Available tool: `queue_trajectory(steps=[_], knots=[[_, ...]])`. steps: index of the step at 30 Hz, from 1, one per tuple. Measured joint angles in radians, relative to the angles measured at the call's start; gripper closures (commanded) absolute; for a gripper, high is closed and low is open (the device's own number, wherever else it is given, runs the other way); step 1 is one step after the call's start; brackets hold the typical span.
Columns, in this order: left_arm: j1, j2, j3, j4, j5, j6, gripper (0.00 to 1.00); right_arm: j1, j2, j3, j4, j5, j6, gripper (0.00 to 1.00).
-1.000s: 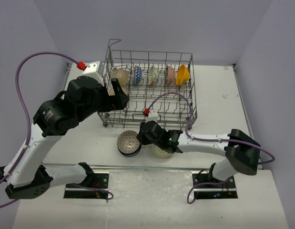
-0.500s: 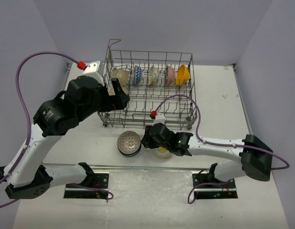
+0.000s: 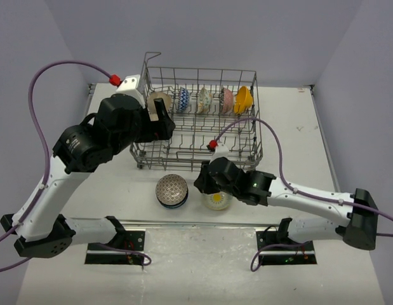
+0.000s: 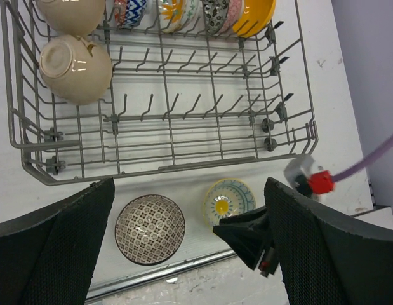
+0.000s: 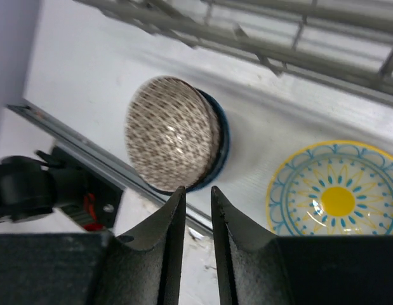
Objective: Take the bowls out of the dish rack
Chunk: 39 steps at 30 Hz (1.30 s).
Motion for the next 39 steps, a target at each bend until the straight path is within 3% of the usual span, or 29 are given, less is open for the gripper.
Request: queue_trajectory(steps=[5,10,15,20,33,39], knots=[[0.000,0.087,0.076,-0.002,-0.006,0.003,0.00,-0.074,-0.109,0.190,-0.102,-0.009,-0.044,0.69],[0.023,0.215,0.128,0.023,0.047,0.025,0.00,-0.291,-0.237,0.359,-0.229,-0.029,-0.064,0.47],[0.143,0.425,0.243,0.072,0.199,0.050,0.00,-0.353,-0.299,0.437,-0.396,-0.029,-0.080,0.34],[0.256,0.667,0.394,0.169,0.304,0.086,0.00,-0.358,-0.310,0.439,-0.504,-0.041,-0.120,0.26],[0.419,0.951,0.471,0.427,0.423,0.149,0.00,-0.359,-0.492,0.283,-0.562,-0.133,-0.166,0.01],[0.475,1.025,0.473,0.500,0.534,0.177,0.00,-0.359,-0.496,0.260,-0.561,-0.161,-0.163,0.01]])
